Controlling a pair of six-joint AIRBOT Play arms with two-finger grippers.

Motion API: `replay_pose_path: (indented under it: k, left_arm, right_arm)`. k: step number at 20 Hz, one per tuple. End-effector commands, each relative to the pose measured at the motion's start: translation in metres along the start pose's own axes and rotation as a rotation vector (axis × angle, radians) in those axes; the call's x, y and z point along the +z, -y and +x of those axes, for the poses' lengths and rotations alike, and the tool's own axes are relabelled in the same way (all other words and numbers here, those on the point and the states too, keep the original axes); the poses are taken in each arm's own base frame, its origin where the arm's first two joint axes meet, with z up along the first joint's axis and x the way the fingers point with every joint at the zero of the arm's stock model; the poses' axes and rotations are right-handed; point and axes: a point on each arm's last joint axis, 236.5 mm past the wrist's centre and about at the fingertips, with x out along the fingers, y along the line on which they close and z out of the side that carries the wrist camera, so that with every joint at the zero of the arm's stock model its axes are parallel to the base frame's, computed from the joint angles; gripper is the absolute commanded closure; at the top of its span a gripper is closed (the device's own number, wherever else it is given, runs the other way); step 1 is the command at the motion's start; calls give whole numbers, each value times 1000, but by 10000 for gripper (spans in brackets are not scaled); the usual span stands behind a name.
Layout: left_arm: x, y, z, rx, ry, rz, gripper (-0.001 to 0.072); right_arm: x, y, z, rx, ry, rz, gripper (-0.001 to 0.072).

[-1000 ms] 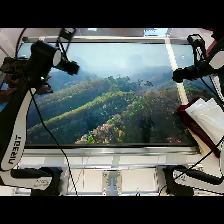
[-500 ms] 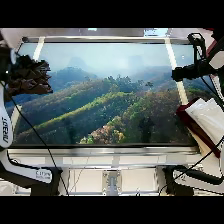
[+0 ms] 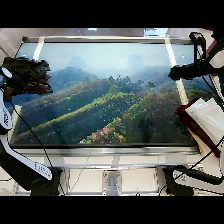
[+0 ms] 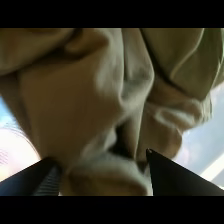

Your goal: Fold the shirts.

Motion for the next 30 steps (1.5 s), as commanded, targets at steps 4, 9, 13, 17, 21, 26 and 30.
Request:
replay_pose_path:
  k: [4,9,13,17,21,26,30]
  left_arm:
    - [33,15,27,-125,144,-72,150]
    - [14,30,27,-184,63,-49,695]
    - [-50,104,-1,-482,-191,19,695]
    - [-166,187,-68,-751,-479,279,696]
    - [-328,225,-123,-815,-798,579,695]
    - [-500,232,-168,-796,-967,907,695]
    - [-574,214,-181,-742,-974,1126,468]
  right_arm:
    - [6,-23,-1,99,24,47,326]
    - [24,-25,-2,106,99,60,326]
    - [29,-21,-2,92,119,52,326]
    - [12,-10,0,44,49,25,326]
    - [-8,-3,0,13,-34,7,326]
    - [-26,-2,-1,6,-109,-4,326]
    - [-32,-6,0,24,-135,2,325]
